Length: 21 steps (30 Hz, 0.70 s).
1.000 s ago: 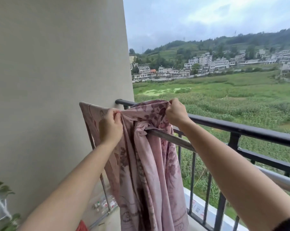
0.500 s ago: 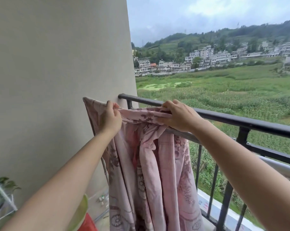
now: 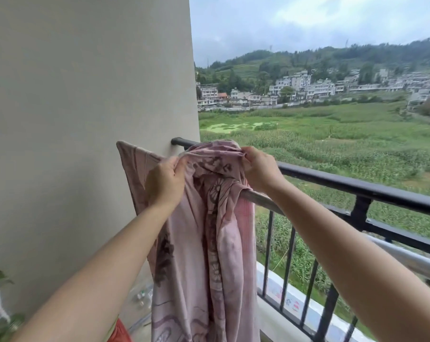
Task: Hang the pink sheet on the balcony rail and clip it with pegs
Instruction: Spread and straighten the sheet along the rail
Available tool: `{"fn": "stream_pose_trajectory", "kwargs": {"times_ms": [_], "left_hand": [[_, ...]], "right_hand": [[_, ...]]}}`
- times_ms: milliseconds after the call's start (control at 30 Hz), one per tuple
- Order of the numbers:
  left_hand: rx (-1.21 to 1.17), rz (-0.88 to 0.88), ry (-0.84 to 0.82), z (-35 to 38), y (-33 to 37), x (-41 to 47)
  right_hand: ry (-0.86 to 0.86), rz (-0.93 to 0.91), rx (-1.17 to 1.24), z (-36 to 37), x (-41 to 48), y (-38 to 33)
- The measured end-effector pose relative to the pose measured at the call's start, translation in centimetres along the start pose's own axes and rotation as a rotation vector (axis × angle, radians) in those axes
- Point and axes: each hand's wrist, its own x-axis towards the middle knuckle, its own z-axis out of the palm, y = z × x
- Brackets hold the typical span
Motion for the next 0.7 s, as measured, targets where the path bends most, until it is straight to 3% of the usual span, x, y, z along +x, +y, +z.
{"fn": "stream_pose_trajectory", "kwargs": {"times_ms": [67,167,233,333,467,600,700], "left_hand": [[0.072,-0.155,-0.048,0.4,-0.4,0.6],[0.192,-0.143,-0.110,1.1,-1.1,-1.3],[0.120,0.013,-0.101,1.6,-0.8,-4.3],[0.145,0.202,-0.304,2.7,0.5,-8.7],[0.259,0.066,-0.464,4.4,1.0,-9.0],[-0.055,0.014,-0.342,2.4,2.3,-6.1],[-0.345,0.058,-0.200,0.7,5.8,-2.1]], "right_hand": [[-0.181,-0.010,0.002,1.1,0.0,0.0],[-0.344,0.014,-0.175,1.1,0.2,2.0],[-0.324,0.034,-0.184,0.7,0.4,3.0],[-0.253,0.001,-0.228,1.2,0.3,3.2],[-0.179,-0.030,-0.296,1.8,0.0,3.1],[-0.061,-0.013,-0.291,0.9,-0.5,3.9],[-0.164,0.154,0.018,-0.8,-0.7,3.0]]}}
